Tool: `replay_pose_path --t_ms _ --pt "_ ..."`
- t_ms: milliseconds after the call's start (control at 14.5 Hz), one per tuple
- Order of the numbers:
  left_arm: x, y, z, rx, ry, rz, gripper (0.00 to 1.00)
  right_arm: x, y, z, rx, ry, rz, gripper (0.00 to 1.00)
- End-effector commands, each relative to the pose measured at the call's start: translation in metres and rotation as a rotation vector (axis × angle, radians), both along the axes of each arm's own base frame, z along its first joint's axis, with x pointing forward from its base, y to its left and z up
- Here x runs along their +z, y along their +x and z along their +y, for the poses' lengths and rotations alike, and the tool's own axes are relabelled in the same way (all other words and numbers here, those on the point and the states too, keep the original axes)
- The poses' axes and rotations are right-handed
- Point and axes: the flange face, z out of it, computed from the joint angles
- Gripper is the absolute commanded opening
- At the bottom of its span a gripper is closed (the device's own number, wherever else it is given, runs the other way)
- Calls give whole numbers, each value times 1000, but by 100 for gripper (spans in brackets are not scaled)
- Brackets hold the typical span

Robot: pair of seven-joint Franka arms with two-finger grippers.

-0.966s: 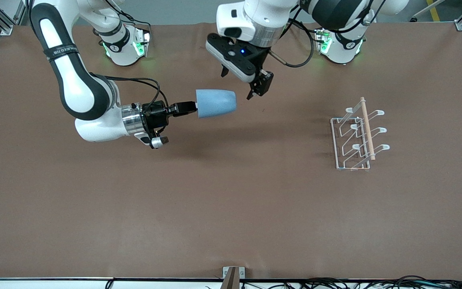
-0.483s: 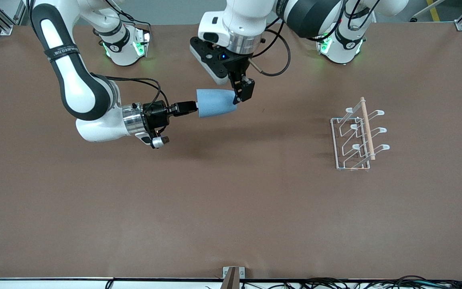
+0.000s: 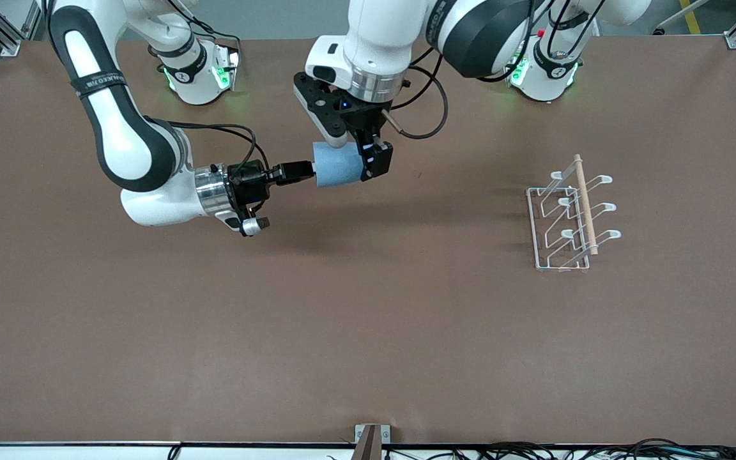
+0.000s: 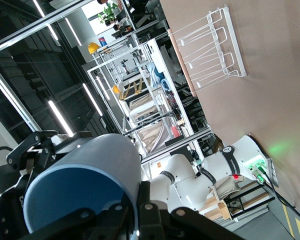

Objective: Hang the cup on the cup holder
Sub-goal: 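Grasp the cup's base with the left gripper beside the right gripper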

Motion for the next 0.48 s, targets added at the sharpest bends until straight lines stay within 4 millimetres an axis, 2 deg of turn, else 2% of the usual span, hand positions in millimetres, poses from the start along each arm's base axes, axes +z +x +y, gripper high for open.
replay_pose_path --t_ms 0,207,414 --pt "-7 4 -9 -52 20 -33 93 3 -2 2 -11 27 0 4" --pt "-10 4 -10 -122 36 -43 88 3 -1 2 -12 28 1 5" --pt "-15 5 -10 -155 51 -40 79 2 -1 2 -12 28 4 7"
